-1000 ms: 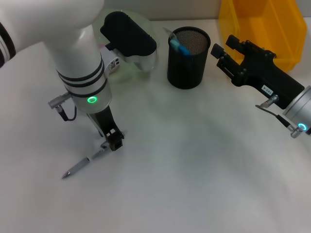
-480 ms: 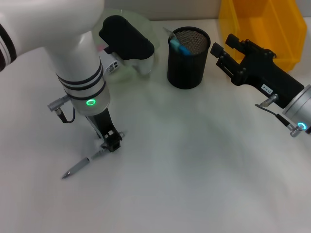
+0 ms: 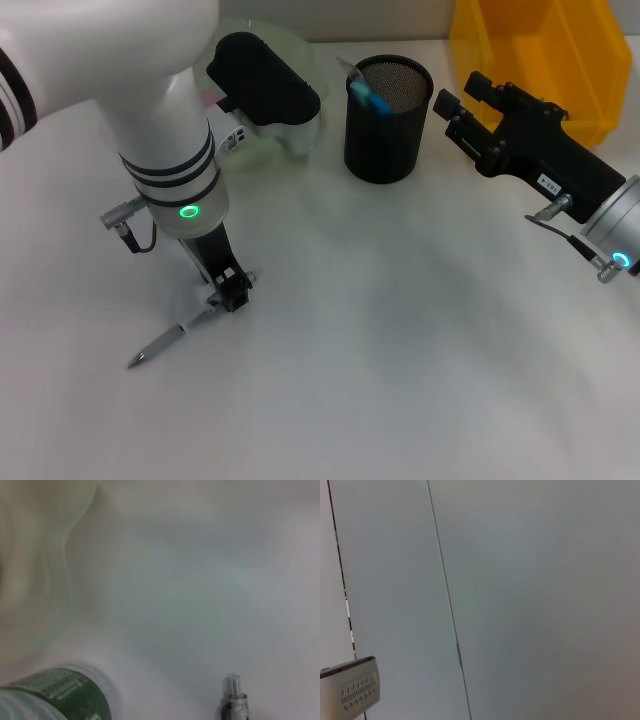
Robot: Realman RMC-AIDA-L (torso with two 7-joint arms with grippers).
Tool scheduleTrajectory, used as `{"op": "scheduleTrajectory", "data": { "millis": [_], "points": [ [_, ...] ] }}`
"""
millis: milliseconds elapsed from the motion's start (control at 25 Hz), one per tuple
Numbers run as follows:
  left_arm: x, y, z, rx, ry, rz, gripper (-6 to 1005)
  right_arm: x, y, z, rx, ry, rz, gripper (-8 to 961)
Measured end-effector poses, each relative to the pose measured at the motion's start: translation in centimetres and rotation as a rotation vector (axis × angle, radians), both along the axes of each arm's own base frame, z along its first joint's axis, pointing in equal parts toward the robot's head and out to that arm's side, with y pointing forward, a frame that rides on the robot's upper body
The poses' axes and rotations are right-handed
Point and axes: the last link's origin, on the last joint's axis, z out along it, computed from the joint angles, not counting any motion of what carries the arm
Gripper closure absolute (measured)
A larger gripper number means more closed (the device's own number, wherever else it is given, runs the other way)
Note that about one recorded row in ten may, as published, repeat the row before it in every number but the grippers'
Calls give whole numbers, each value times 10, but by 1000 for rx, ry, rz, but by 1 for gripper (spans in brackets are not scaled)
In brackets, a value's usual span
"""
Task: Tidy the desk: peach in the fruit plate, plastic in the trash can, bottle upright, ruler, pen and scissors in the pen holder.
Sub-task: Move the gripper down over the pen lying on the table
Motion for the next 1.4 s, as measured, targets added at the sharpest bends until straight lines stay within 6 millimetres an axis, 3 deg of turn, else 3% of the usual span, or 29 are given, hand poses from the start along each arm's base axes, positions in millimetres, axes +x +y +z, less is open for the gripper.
{"op": "scheduleTrajectory", "data": {
  "millis": [680,1400],
  "points": [
    [0,-2,-1,-15,3,-6,593,-2,2,0,-1,-1,6,469],
    [-1,-2,-2,-25,4,-13,713,-4,3,0,1,-1,11,469]
  ]
}}
